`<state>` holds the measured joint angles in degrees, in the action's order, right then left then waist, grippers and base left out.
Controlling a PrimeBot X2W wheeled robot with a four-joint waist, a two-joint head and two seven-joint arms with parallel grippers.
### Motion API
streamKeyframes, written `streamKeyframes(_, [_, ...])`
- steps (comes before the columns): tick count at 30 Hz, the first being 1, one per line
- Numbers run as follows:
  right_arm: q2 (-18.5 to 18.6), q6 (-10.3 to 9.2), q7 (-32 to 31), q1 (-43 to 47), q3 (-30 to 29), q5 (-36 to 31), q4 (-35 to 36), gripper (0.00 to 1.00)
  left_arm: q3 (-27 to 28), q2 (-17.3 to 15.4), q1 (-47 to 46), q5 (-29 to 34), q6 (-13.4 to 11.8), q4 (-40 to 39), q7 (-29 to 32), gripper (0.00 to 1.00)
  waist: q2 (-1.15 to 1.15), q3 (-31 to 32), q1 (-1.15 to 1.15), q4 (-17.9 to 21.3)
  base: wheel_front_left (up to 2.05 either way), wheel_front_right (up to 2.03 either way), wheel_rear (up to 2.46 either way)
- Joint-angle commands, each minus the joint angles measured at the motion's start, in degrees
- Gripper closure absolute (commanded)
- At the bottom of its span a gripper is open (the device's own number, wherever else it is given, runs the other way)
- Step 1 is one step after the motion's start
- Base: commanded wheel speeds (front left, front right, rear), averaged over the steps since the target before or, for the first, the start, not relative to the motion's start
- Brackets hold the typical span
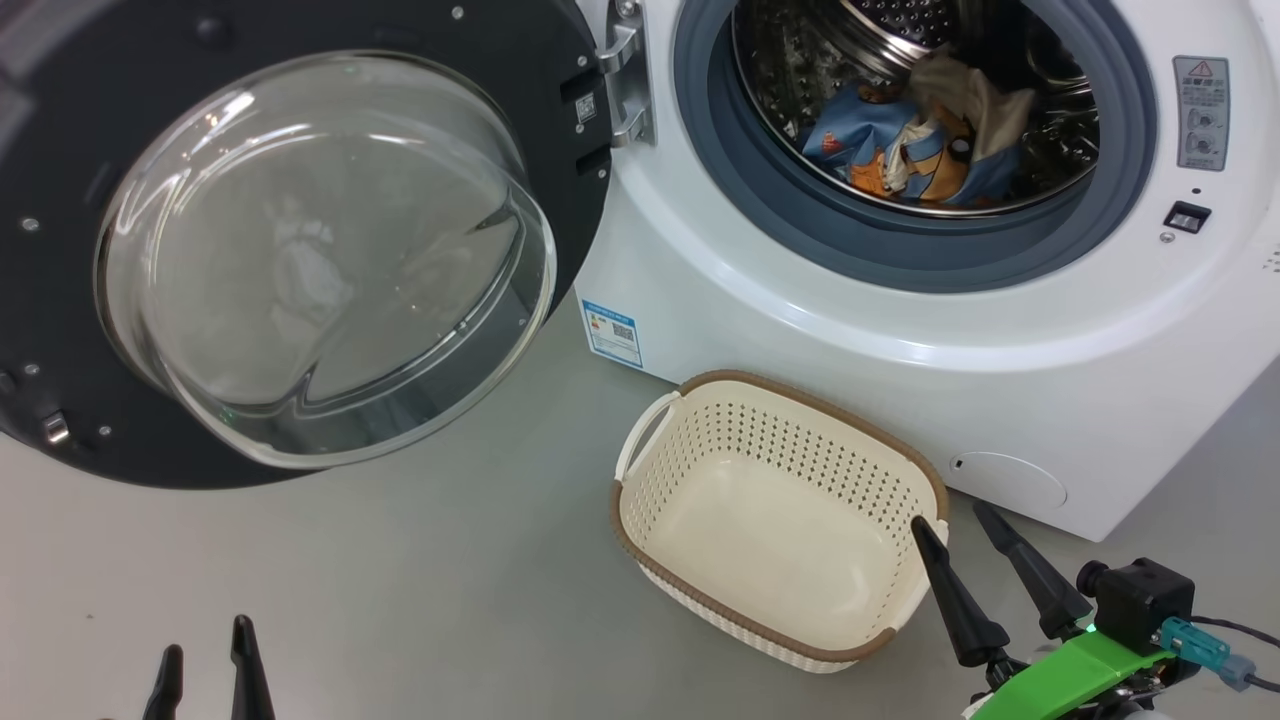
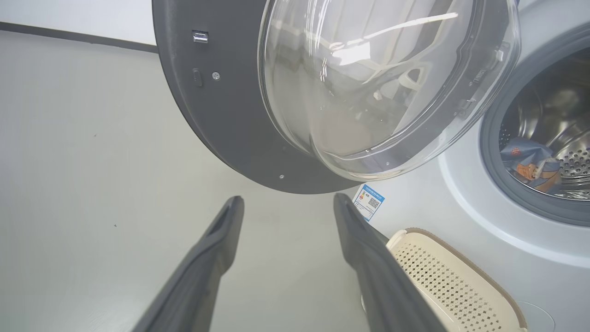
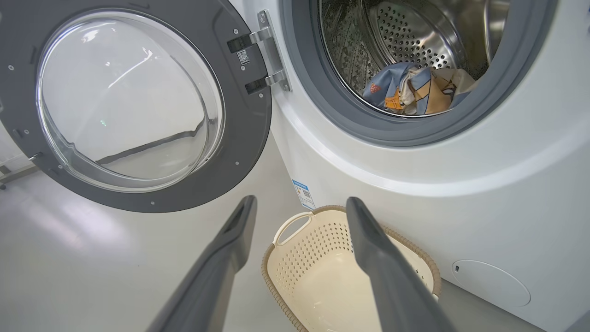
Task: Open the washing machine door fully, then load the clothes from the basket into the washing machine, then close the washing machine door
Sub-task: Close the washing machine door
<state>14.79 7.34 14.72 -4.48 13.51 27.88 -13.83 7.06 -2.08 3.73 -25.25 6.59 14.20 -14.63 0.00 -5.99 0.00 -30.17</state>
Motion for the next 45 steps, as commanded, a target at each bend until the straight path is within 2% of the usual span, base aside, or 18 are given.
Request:
streamKeyframes(1, [0.9, 0.14, 0.3, -1.7, 1.4, 0.6, 1.0, 0.00, 1.9, -0.8, -0.5, -0.5, -0.5, -2.0, -0.4, 0.00, 0.00, -0.3, 0.00, -0.2, 0.00, 0.00, 0.00])
streamKeyframes(9, [1.1, 0.14, 0.3, -1.7, 1.7, 0.9, 1.0, 0.00, 2.3, -0.8, -0.7, -1.8, -0.8, -4.0, -0.4, 0.02, 0.00, -0.3, 0.00, -0.1, 0.00, 0.00, 0.00])
streamKeyframes(10, [1.1, 0.14, 0.3, -1.6, 1.6, 0.9, 1.0, 0.00, 2.7, -0.8, -1.0, -2.1, -0.7, -4.6, -0.4, 0.52, 0.00, -0.3, 0.00, -0.1, 0.00, 0.00, 0.00])
streamKeyframes(11, [1.0, 0.14, 0.3, -1.5, 1.5, 1.0, 1.0, 0.00, 3.2, -0.8, -1.3, -2.6, -0.6, -5.2, -0.4, 0.67, 0.00, -0.3, 0.00, 0.0, 0.00, 0.00, 0.00])
streamKeyframes(12, [0.9, 0.14, 0.3, -1.3, 1.2, 1.0, 1.0, 0.00, 3.9, -0.8, -1.7, -2.9, -0.4, -6.0, -0.4, 0.87, 0.00, -0.2, 0.00, 0.0, 0.00, 0.00, 0.00])
streamKeyframes(13, [0.7, 0.14, 0.3, -1.1, 1.0, 1.0, 1.0, 0.00, 4.9, -0.8, -2.2, -2.9, -0.2, -7.2, -0.4, 1.00, 0.00, -0.2, 0.00, 0.1, 0.00, 0.00, 0.00])
streamKeyframes(17, [0.3, 0.14, 0.3, -0.3, 0.2, 0.8, 1.2, 0.00, 8.9, -0.9, -4.4, -1.2, 0.5, -11.4, -0.4, 1.00, 0.00, 0.0, 0.00, 0.2, 0.00, 0.00, 0.00])
streamKeyframes(20, [-0.2, 0.14, 0.3, 0.4, -0.3, 0.6, 1.6, 0.00, 13.0, -3.5, -7.7, -0.4, 0.8, -15.8, -0.4, 1.00, 0.00, -0.1, 0.00, 0.9, 0.00, 0.00, 0.00])
streamKeyframes(23, [-0.6, 0.14, 0.3, 0.4, -0.4, 0.4, 1.9, 0.00, 16.2, -8.4, -11.9, -2.8, 0.9, -18.9, -0.4, 1.00, 0.00, -0.6, 0.00, 2.2, 0.00, 0.00, 0.00])
streamKeyframes(27, [-1.0, 0.14, 0.3, 0.2, -0.4, 0.2, 2.2, 0.00, 19.4, -17.4, -17.9, -7.0, 0.9, -18.1, -0.4, 1.00, 0.00, -1.7, 0.00, 3.8, 0.00, 0.00, 0.00])
streamKeyframes(34, [-1.2, 0.14, 0.3, -0.9, 0.0, 0.0, 2.4, 0.00, 24.3, -27.5, -27.4, -18.9, 0.9, -5.8, -0.4, 1.00, 0.00, -3.9, 0.00, 6.7, 0.00, 0.00, 0.00])
streamKeyframes(39, [-1.2, 0.14, 0.3, -1.5, 0.0, 0.0, 2.5, 0.00, 20.8, -35.8, -31.7, -28.7, 0.9, 8.1, 0.4, 1.00, 0.00, -5.2, 0.00, 8.2, 0.00, 0.00, 0.00])
streamKeyframes(42, [-1.2, 0.14, 0.3, -1.5, 0.0, -0.2, 2.6, 0.00, 17.9, -39.8, -34.7, -35.9, 0.9, 14.9, 5.4, 1.00, 0.00, -5.9, 0.00, 8.6, 0.00, 0.00, 0.00])
streamKeyframes(45, [-1.2, 0.14, 0.3, -1.6, 0.1, -0.4, 2.8, 0.00, 15.5, -43.0, -37.4, -42.5, 0.9, 19.8, 13.2, 1.00, 0.00, -6.8, 0.00, 8.7, 0.00, 0.00, 0.00])
